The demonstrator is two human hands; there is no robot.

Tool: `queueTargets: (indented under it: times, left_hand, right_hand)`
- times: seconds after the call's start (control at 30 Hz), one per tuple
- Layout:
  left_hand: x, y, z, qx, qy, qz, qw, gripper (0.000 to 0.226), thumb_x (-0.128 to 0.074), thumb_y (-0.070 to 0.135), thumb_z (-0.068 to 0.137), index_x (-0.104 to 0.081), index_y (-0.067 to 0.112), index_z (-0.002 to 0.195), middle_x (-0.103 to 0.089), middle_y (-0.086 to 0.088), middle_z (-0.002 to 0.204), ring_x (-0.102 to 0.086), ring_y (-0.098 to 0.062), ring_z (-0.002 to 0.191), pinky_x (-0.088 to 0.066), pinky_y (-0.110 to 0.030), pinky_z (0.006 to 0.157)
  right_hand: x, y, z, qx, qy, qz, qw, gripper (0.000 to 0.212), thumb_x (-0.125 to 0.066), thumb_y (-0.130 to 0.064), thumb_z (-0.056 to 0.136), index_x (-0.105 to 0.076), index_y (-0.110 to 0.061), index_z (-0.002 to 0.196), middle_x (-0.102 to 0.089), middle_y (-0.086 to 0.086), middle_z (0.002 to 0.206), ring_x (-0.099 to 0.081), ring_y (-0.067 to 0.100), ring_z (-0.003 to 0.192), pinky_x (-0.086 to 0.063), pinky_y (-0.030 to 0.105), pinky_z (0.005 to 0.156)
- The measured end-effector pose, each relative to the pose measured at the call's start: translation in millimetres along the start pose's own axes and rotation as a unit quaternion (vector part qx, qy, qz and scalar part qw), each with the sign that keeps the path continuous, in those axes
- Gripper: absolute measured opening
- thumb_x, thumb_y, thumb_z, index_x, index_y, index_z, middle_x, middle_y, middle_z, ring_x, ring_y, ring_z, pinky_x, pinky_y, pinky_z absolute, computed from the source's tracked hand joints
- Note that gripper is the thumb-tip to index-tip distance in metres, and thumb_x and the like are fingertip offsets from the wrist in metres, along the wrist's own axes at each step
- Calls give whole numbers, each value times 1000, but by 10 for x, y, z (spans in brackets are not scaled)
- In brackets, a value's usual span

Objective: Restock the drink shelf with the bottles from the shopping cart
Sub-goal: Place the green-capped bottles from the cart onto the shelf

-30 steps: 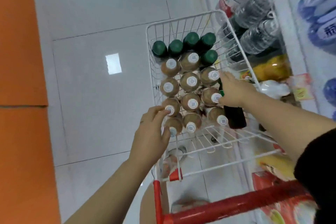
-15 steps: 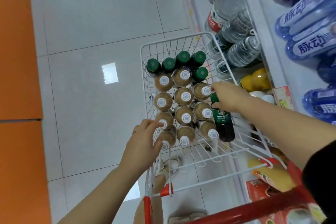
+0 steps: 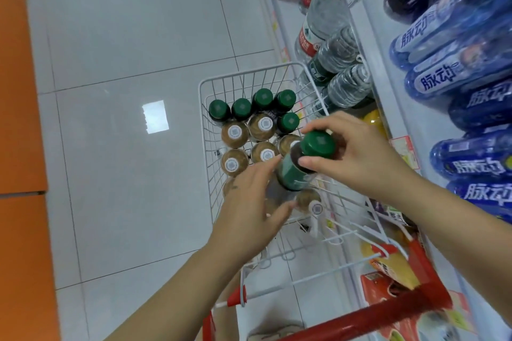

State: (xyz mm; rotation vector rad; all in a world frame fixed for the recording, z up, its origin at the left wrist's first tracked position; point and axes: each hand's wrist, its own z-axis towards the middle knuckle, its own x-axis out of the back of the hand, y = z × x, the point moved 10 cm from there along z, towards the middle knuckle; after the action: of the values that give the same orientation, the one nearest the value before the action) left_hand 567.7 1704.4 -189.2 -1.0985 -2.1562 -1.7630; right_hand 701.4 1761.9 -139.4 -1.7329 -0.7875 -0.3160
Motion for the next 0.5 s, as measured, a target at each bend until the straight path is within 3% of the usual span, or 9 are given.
queueTargets:
  times: [0.07,0.13,0.27,0.33,0.37,0.5]
  left_hand:
    - [73,30,90,4,32,-123,992,71,-69,29,79,-30,48,135,-46,20,129,-46,-2,119,-44,-32,98]
    - [251,-51,132,12,103,-156,982,69,-69,26,76,-33,55,127,-52,18,123,-52,-4,114,-49,-34,93]
    - [475,-287,139,41,175,-181,967,62,-74,27,76,-40,48,123,-58,16,117,-57,-1,107,-51,-29,90]
    - [553,-376,113,53,194,-194,960,61,-76,28,76,-39,52,118,-58,20,114,-57,2,104,-51,-23,88]
    - [584,-419,95,58,201,-201,957,61,-76,28,76,-39,54,116,-58,23,112,-57,3,103,-50,-21,87]
    - [634,-559,41,69,217,-229,946,57,-73,30,73,-41,50,116,-60,26,106,-58,3,101,-50,-16,82]
  right_hand:
    - [-76,-134,90,5,10,87,996,36,-78,-30,70,-64,-29,103,-60,-5,105,-63,11,98,-54,34,88]
    - [-156,-231,191,10,23,149,989,38,-77,-28,70,-63,-32,104,-62,-3,109,-64,13,98,-55,37,87]
    - [-290,-124,467,-7,39,234,972,41,-65,-34,79,-53,-35,118,-54,-4,109,-63,11,83,-54,22,78]
    - [-285,215,651,-49,81,140,986,43,-61,-35,86,-49,-29,127,-49,-4,114,-59,4,84,-48,11,74]
    - [-293,418,731,-76,97,74,990,44,-61,-32,87,-48,-26,129,-47,-3,117,-58,6,90,-46,12,75]
    - [-640,1071,984,-153,32,-160,975,51,-63,-27,86,-43,-22,133,-40,11,133,-52,29,112,-45,37,90]
